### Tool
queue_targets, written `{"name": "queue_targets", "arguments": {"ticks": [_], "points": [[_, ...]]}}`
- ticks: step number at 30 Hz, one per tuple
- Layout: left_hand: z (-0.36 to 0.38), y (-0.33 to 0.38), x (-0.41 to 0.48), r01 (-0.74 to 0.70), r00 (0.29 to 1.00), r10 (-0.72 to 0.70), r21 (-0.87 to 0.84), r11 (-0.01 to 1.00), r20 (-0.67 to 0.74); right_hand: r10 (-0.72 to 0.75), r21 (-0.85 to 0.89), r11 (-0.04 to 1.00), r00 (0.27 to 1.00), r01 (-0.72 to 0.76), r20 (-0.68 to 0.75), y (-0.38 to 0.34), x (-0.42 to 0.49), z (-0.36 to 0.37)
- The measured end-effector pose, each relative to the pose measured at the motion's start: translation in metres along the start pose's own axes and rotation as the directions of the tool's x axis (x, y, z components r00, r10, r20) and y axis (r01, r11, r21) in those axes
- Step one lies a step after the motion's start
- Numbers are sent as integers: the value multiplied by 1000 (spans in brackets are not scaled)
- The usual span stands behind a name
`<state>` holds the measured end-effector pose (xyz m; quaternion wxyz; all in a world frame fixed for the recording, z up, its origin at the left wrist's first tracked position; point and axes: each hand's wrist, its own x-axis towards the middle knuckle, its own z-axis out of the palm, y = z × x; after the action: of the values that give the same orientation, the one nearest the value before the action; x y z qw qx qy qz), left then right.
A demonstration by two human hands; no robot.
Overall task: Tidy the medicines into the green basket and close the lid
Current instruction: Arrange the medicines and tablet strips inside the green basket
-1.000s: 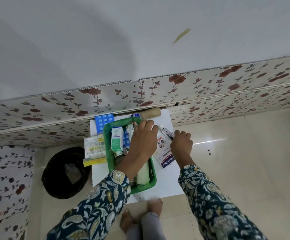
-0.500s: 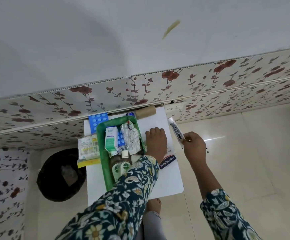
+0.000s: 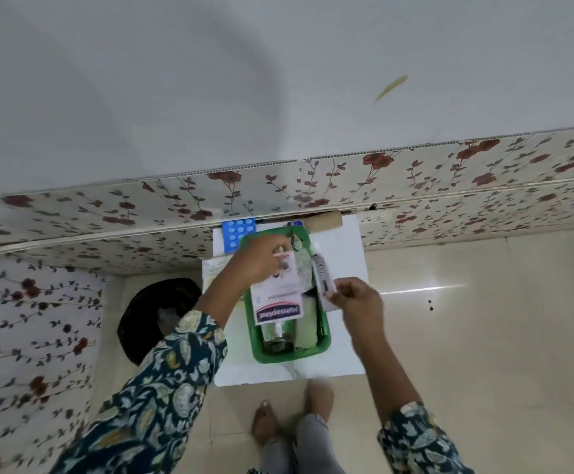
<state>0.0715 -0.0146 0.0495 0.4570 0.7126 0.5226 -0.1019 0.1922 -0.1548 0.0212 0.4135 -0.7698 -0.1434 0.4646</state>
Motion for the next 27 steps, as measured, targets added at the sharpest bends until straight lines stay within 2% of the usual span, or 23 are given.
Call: {"name": "queue_targets", "arguments": {"ticks": [3, 6, 9, 12, 16, 19, 21, 22, 24, 27], "points": [[23, -30, 9, 66, 997, -64, 82, 994, -33, -55, -273, 961, 998, 48, -19, -1, 6, 42], [39, -44, 10, 38, 976, 36, 335, 941, -213, -143, -495, 861, 990, 118, -13, -8, 12, 67], [56, -42, -9, 67, 948, 63, 388, 919, -313, -175, -667, 724, 982, 175, 67, -9, 13, 76], [77, -43, -28, 81, 973, 27, 450, 889, -229, -162, -679, 708, 981, 192, 109, -5, 13, 76], [84, -45, -32, 34, 992, 27, 480, 876, -120, -193, -590, 782, 978, 202, 78, -10, 18, 67], [70, -34, -30, 43, 986, 29, 416, 908, -166, -279, -481, 848, 959, 222, -50, -24, 36, 57], [56, -27, -24, 12, 963, 97, 401, 916, -251, -325, -501, 834, 940, 232, -106, -32, 59, 51], [48, -24, -18, -8, 946, 135, 395, 919, -295, -346, -542, 804, 934, 244, -94, -36, 72, 49], [33, -16, 2, -53, 902, 213, 395, 917, -375, -377, -675, 673, 925, 303, 40, -40, 99, 48], [13, 0, 36, -121, 863, 303, 417, 901, -404, -323, -856, 319, 896, 407, 306, -40, 130, 48]]}}
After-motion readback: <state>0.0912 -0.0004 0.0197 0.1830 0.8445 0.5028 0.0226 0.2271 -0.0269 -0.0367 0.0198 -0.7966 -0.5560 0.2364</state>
